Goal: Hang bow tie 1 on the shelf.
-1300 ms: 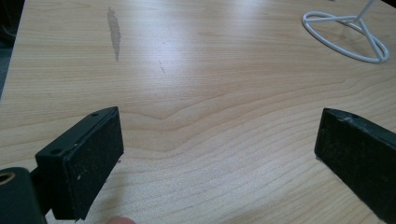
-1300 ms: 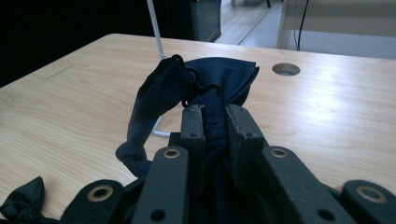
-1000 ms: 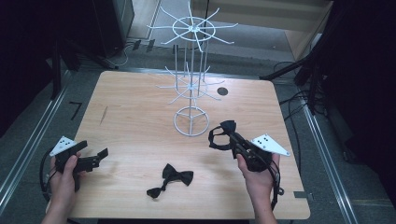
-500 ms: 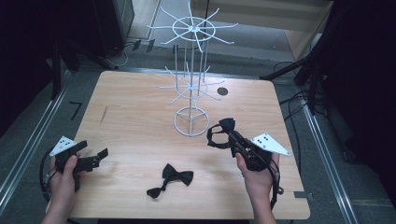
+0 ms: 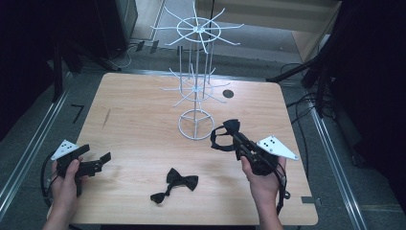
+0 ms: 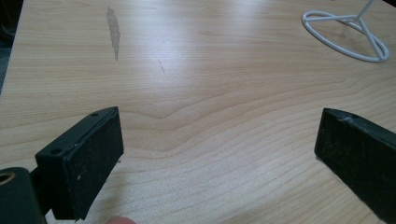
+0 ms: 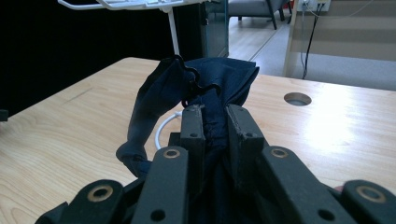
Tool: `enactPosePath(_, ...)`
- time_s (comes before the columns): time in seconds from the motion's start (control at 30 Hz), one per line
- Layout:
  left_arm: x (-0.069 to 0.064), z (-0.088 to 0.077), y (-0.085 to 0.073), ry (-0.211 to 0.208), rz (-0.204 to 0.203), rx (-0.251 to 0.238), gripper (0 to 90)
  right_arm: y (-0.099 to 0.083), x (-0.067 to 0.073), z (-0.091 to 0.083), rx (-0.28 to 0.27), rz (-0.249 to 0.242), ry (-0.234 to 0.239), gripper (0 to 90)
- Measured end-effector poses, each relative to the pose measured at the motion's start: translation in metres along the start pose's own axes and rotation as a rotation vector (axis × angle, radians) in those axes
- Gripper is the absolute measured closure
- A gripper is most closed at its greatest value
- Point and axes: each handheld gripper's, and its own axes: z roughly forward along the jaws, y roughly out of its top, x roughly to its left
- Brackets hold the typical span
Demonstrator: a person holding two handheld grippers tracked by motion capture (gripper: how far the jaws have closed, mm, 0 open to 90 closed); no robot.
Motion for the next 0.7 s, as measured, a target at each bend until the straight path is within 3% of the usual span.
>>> enactPosePath(0.7,0.001,0.000,0.000,-0.004,-0.003,0.003,1.6,0.015,0.017,0.006,-0.045,0.002,0.038,78.7)
